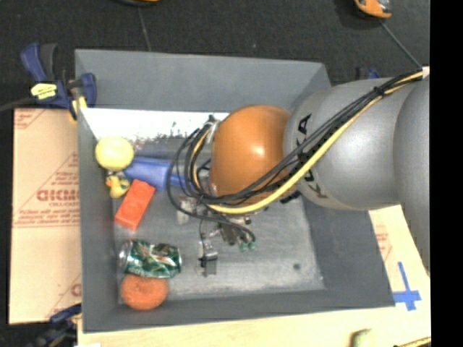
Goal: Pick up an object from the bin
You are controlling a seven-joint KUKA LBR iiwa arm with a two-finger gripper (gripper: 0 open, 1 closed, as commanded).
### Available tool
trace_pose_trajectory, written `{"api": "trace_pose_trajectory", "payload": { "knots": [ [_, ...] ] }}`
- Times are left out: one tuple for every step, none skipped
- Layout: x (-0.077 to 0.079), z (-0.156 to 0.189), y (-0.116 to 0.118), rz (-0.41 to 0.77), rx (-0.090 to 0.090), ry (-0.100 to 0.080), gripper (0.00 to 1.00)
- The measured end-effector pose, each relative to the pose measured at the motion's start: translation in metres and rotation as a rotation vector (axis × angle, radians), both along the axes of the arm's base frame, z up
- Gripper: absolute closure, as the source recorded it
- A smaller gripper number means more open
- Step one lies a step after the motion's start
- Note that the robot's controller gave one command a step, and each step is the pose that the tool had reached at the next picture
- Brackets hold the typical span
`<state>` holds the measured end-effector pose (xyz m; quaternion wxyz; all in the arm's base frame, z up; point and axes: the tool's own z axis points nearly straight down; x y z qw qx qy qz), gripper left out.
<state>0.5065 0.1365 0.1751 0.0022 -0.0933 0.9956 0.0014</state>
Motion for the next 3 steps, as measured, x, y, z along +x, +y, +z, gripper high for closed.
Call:
{"api": "trace_pose_trajectory", "payload": {
  "knots": [
    [-0.017, -0.062, 0.012, 0.011, 0.001, -0.004, 0.0],
    [-0.032, -0.092, 0.018, -0.061, 0.007, -0.021, 0.0],
    [-0.025, -0.099, 0.04, 0.161, 0.003, -0.024, 0.0]
  ]
}}
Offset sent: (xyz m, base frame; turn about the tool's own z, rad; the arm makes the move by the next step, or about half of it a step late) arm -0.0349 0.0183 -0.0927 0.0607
